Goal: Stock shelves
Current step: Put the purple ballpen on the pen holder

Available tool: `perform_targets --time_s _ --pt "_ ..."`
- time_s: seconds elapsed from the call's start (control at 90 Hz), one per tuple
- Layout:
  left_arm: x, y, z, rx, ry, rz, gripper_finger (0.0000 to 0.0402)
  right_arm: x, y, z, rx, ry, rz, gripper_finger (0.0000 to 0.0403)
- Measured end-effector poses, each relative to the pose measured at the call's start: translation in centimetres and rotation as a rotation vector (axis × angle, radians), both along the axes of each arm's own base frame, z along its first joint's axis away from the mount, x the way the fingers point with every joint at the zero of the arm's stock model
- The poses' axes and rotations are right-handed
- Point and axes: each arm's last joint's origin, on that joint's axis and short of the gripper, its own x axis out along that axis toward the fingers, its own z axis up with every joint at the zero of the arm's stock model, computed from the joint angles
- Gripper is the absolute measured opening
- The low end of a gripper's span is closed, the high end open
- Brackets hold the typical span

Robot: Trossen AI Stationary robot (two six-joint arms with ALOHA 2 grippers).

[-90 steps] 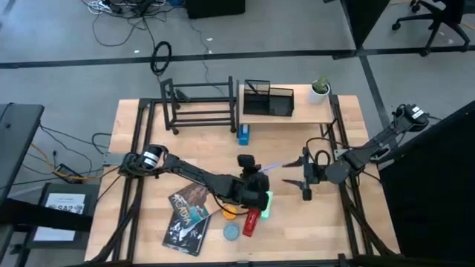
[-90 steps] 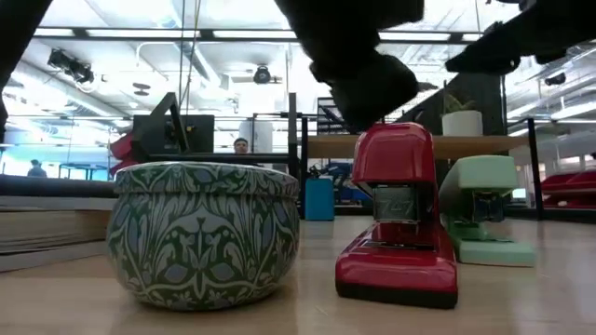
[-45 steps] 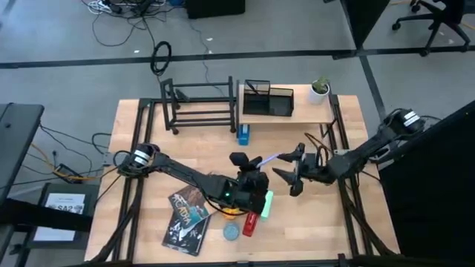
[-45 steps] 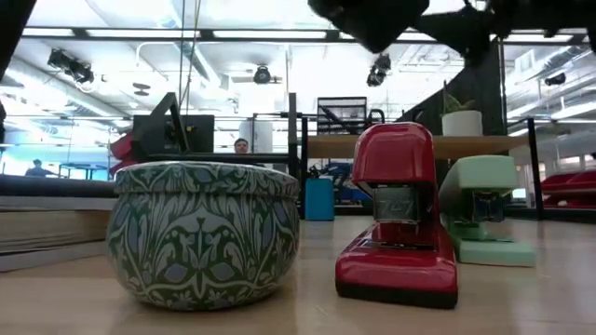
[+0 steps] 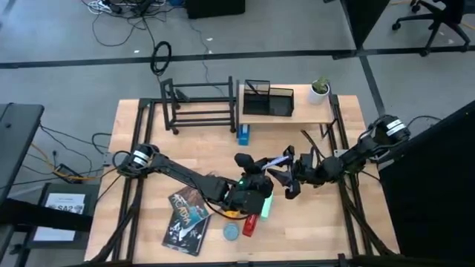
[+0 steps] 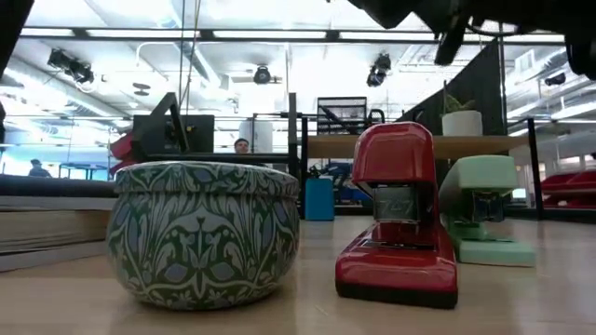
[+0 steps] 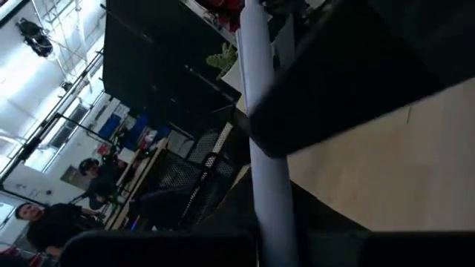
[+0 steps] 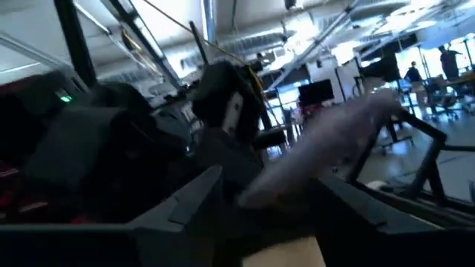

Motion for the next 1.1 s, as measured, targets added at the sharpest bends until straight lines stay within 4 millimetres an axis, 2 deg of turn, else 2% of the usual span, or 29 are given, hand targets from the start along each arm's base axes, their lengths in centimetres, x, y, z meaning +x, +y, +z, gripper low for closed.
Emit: perform_targets --time_s 0.111,0.378,0.578,0.8,0.944,1.1 --pt "0.0 0.0 0.0 0.000 0.000 0.000 0.0000 0.1 0.1 0.8 -0.036 -0.031 0.005 0.0113" --pt "-0.1 -0.1 -0.1 0.006 0.009 0.005 0.0000 0.1 0.1 0.9 -0.026 -0.028 -0.011 0.0018" --pt "-0.4 0.2 -0.5 0.039 0.071 0.027 0.0011 -0.3 -0.3 1.5 0.015 -0.018 -0.113 0.0018" --pt "-1.5 0.5 -2.0 0.016 0.138 0.053 0.0070 -1.1 -2.0 3.1 -0.032 0.041 -0.264 0.0018" --pt "-2.5 0.6 -2.9 -0.028 0.154 0.076 0.0100 -2.1 -3.8 4.8 -0.067 0.070 -0.379 0.0018" --pt "-3.1 0.9 -3.3 -0.058 0.132 0.107 0.0110 -2.7 -5.8 7.3 -0.122 0.114 -0.470 0.0018"
